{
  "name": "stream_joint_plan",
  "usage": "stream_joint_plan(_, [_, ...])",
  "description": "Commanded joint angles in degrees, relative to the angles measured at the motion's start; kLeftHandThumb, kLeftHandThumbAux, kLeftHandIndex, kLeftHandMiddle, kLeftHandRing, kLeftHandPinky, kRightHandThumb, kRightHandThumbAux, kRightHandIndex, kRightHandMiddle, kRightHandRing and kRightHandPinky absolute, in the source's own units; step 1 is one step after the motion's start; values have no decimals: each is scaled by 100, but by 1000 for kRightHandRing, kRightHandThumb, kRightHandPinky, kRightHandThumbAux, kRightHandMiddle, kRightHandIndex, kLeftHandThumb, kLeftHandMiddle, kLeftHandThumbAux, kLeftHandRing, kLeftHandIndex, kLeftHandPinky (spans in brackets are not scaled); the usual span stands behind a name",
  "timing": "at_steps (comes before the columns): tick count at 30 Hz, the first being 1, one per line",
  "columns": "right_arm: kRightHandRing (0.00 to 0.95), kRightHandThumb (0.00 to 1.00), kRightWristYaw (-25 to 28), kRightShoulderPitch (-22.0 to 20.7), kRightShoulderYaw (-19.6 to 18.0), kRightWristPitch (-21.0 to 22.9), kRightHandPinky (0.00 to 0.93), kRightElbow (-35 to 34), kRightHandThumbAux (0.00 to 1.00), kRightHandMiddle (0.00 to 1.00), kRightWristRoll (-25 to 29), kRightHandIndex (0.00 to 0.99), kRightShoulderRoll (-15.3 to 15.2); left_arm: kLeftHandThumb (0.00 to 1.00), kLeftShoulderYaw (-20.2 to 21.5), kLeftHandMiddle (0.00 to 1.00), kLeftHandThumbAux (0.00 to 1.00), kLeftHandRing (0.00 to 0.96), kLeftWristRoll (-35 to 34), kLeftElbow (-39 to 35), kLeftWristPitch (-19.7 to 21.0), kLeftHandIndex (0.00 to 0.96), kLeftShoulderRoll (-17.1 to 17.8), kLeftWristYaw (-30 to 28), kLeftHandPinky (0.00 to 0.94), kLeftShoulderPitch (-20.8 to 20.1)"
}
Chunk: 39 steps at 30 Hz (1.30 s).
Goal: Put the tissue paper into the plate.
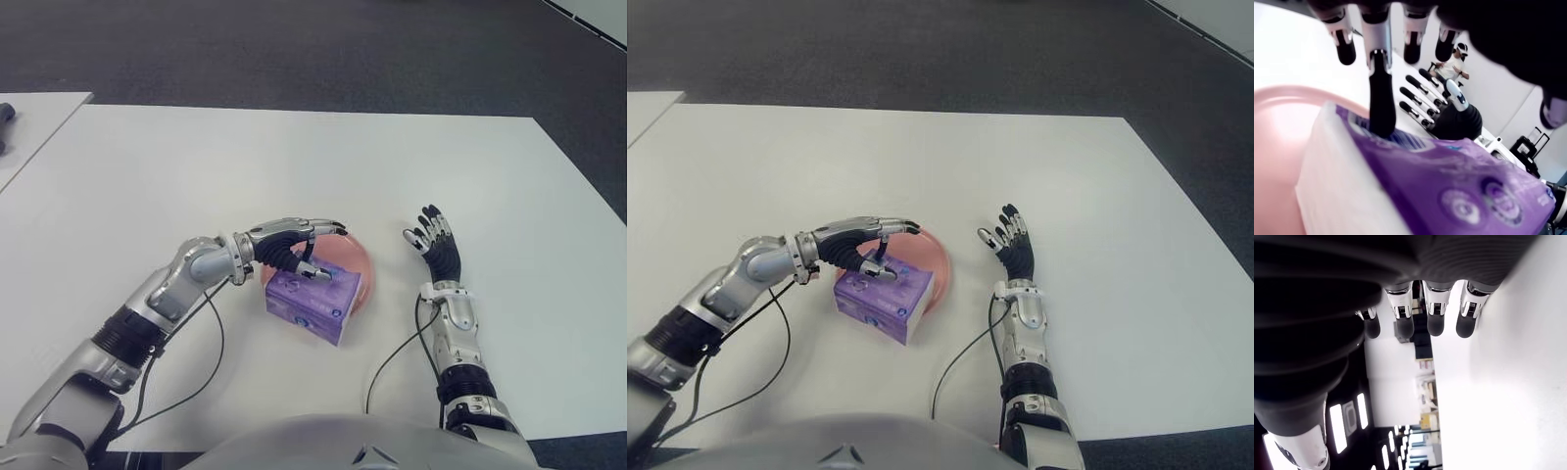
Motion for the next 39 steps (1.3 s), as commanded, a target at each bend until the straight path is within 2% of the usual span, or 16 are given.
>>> stream_joint_plan(1, [10, 129, -30, 137, 25, 201, 50, 213, 741, 11, 13, 0, 64, 80, -62, 0, 220, 0, 1039, 489, -200, 0, -125, 810, 0, 22])
stream_joint_plan(9, [10, 129, -33, 153, 30, 200, 50, 193, 741, 11, 11, 0, 70, 63, -56, 0, 222, 0, 1953, 663, -181, 0, -196, 1568, 0, 58])
stream_joint_plan(16, [10, 129, -40, 174, 41, 198, 50, 167, 741, 11, 8, 0, 79, 61, -22, 0, 249, 0, 2315, 755, -153, 0, -242, 2008, 0, 70])
stream_joint_plan(27, [10, 129, -55, 220, 66, 202, 50, 109, 741, 11, 10, 0, 89, 79, -26, 0, 293, 0, 2530, 901, -105, 0, -259, 2341, 0, 47])
stream_joint_plan(39, [10, 129, -65, 231, 79, 200, 50, 101, 741, 11, 12, 0, 89, 83, -38, 0, 304, 0, 2581, 998, -78, 0, -235, 2365, 0, 7])
